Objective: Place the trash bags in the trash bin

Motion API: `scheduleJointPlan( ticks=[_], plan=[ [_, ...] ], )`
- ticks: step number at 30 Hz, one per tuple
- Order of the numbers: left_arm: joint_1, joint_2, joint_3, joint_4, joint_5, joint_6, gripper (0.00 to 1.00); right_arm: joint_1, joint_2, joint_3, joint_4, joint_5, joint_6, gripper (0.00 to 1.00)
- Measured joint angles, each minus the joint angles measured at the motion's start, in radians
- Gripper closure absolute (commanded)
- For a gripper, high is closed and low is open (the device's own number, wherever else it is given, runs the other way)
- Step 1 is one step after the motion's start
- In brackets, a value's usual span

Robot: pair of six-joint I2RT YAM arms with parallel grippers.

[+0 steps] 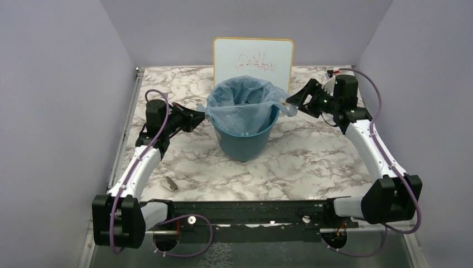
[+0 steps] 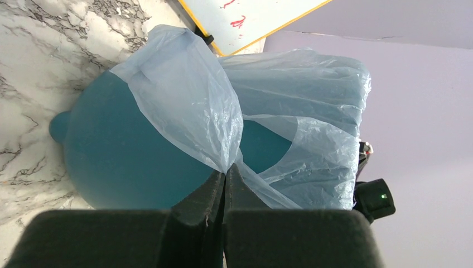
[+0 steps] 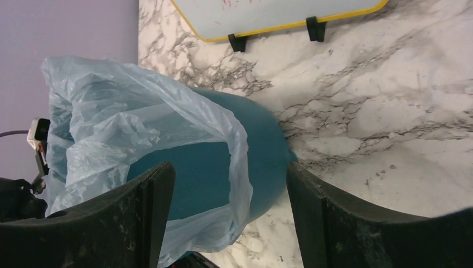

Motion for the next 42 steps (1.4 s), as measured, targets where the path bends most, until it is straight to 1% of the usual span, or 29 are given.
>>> scheduleJointPlan(
  ticks=[3, 8, 13, 17, 23, 27, 30, 32, 35, 39, 41, 42],
  plan=[
    [0.0, -0.006, 0.0, -0.001, 0.0, 0.004, 1.0, 0.0, 0.032, -0.024, 0.038, -0.051, 0.036, 0.23],
    [0.0, -0.012, 0.001, -0.003, 0.0, 0.019, 1.0, 0.0, 0.144, -0.054, 0.049, -0.104, 0.024, 0.3],
    [0.0, -0.013, 0.001, -0.003, 0.005, 0.032, 1.0, 0.0, 0.257, -0.1, 0.05, -0.156, 0.022, 0.3],
    [0.0, -0.01, 0.001, -0.003, 0.019, 0.038, 1.0, 0.0, 0.306, -0.093, 0.044, -0.195, 0.015, 0.27],
    [-0.005, -0.006, 0.0, -0.002, 0.035, 0.05, 1.0, 0.0, 0.367, -0.057, 0.017, -0.212, -0.029, 0.23],
    [-0.005, -0.002, 0.0, -0.003, 0.042, 0.063, 1.0, 0.002, 0.38, -0.054, 0.013, -0.244, -0.053, 0.15],
    [-0.005, 0.003, 0.0, -0.003, 0.048, 0.067, 1.0, 0.002, 0.355, -0.054, 0.013, -0.218, -0.063, 0.1],
    [-0.005, 0.005, 0.0, -0.008, 0.048, 0.071, 1.0, 0.003, 0.31, -0.054, 0.014, -0.158, -0.068, 0.07],
    [-0.005, 0.009, 0.0, -0.019, 0.048, 0.077, 1.0, 0.002, 0.196, -0.053, 0.023, -0.046, -0.081, 0.01],
    [-0.005, 0.009, 0.0, -0.021, 0.048, 0.081, 0.99, 0.002, 0.027, -0.051, 0.064, 0.084, -0.107, 0.0],
    [-0.005, 0.009, 0.0, -0.021, 0.048, 0.082, 0.81, 0.002, -0.047, -0.051, 0.103, 0.127, -0.122, 0.0],
    [-0.005, 0.009, 0.0, -0.02, 0.048, 0.082, 0.74, 0.002, -0.079, -0.054, 0.131, 0.14, -0.131, 0.0]
  ],
)
